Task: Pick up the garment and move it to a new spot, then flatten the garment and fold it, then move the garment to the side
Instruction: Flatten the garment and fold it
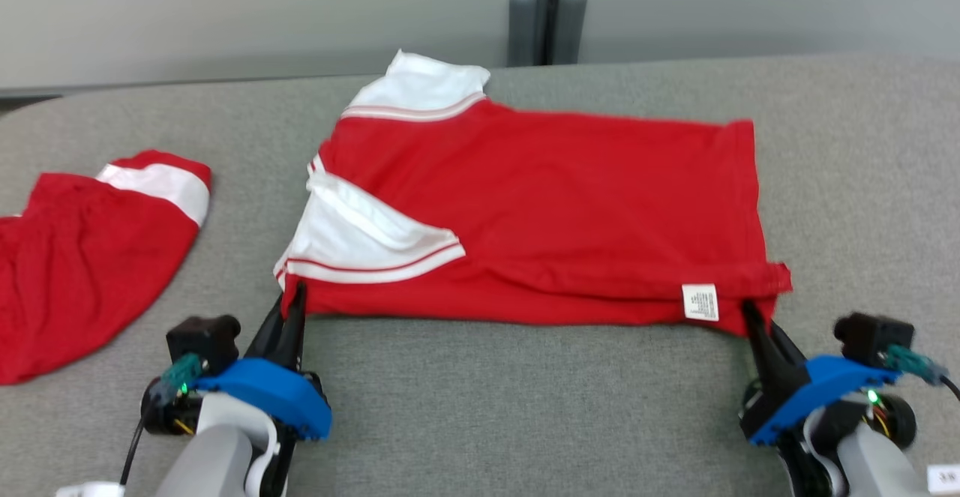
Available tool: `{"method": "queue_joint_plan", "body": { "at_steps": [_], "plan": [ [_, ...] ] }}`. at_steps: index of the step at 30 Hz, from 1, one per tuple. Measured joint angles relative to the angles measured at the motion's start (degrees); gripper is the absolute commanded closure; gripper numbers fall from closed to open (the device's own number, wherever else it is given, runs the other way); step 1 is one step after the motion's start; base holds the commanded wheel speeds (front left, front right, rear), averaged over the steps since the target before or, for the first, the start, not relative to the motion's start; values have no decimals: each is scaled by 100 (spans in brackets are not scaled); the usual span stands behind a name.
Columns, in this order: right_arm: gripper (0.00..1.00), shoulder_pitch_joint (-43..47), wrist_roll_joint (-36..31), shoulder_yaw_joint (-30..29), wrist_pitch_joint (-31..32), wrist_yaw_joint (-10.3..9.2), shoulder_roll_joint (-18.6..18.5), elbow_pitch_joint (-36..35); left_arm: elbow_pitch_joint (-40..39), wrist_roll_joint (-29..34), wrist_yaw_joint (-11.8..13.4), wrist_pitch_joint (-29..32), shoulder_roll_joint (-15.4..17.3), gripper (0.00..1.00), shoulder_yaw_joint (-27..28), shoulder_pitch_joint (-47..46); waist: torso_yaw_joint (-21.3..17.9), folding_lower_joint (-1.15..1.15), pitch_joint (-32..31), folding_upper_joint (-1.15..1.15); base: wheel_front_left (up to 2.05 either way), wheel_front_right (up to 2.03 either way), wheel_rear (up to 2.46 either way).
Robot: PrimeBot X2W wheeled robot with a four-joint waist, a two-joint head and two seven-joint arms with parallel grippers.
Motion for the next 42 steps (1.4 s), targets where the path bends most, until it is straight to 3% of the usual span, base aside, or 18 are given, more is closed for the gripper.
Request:
{"method": "queue_joint_plan", "body": {
  "at_steps": [9,15,20,21,22,29,42],
  "plan": [
    [100,1355,366,-200,474,1,-204,-1210,-1152,141,79,0,49,100,334,1434,171,0,-583,0,0,0,0],
    [100,2217,367,-532,1005,1,-53,-2025,-1675,203,219,3,43,100,266,2207,272,0,-681,0,0,0,0],
    [100,2490,203,-750,1257,1,126,-2315,-1869,211,337,71,-8,97,177,2416,292,0,-667,0,0,0,0],
    [53,2488,152,-770,1262,1,156,-2324,-1878,210,368,70,-9,22,192,2417,292,0,-667,0,0,0,0],
    [0,2481,114,-810,1251,1,188,-2323,-1873,212,377,69,-8,0,197,2417,286,0,-668,0,0,0,0],
    [0,2138,-358,-840,758,1,257,-2403,-2052,441,521,9,-7,0,403,2181,255,1,-637,0,0,0,0],
    [0,1508,-1069,-651,-831,0,301,-2368,-3316,1408,581,-1,-443,0,1560,2068,100,1,-853,0,0,0,0]
  ]
}}
